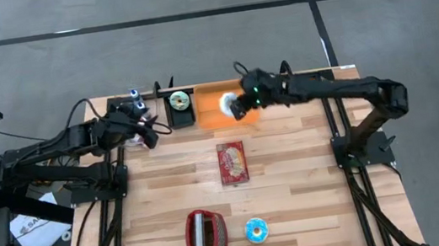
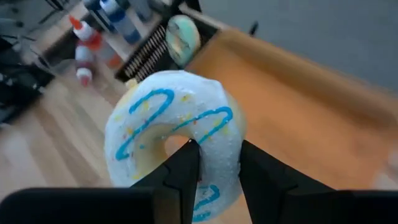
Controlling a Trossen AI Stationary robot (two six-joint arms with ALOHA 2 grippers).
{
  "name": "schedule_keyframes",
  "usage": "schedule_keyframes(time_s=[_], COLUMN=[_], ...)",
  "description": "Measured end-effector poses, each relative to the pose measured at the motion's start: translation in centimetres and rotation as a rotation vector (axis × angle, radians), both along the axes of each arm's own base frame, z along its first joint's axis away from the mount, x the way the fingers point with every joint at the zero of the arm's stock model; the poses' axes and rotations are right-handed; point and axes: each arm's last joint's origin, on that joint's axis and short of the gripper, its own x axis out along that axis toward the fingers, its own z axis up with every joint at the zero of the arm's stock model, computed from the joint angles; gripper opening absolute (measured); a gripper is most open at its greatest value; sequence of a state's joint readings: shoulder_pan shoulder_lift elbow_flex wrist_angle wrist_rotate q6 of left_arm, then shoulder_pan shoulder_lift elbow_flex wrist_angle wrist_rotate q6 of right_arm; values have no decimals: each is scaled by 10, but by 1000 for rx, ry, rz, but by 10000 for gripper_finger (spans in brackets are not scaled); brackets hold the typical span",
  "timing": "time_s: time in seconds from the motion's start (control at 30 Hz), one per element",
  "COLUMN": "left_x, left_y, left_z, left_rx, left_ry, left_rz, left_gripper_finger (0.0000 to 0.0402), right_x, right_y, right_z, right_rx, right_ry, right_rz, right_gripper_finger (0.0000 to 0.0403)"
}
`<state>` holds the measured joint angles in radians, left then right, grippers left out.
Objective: Pick & Place Food Item
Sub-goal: Put the white donut into the black bin
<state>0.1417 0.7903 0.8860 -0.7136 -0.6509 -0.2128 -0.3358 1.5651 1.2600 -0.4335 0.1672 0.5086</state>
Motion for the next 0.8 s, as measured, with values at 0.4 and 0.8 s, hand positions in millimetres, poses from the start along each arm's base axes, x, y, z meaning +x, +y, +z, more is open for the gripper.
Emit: schedule_keyframes(time_s=[0.4, 0.8], left_x=[-7, -9], left_y=[0, 0], left_z=[-5, -8], left_rx=[-40, -42], left_ry=[22, 48], left_rz=[60, 94], left_gripper_finger=[182, 182], right_x=[108, 181], right_y=[-56, -81], right_z=[-7, -44], right_rx=[-97, -147], right_ry=[56, 148], right_rz=[268, 408], right_gripper_finger=[102, 102])
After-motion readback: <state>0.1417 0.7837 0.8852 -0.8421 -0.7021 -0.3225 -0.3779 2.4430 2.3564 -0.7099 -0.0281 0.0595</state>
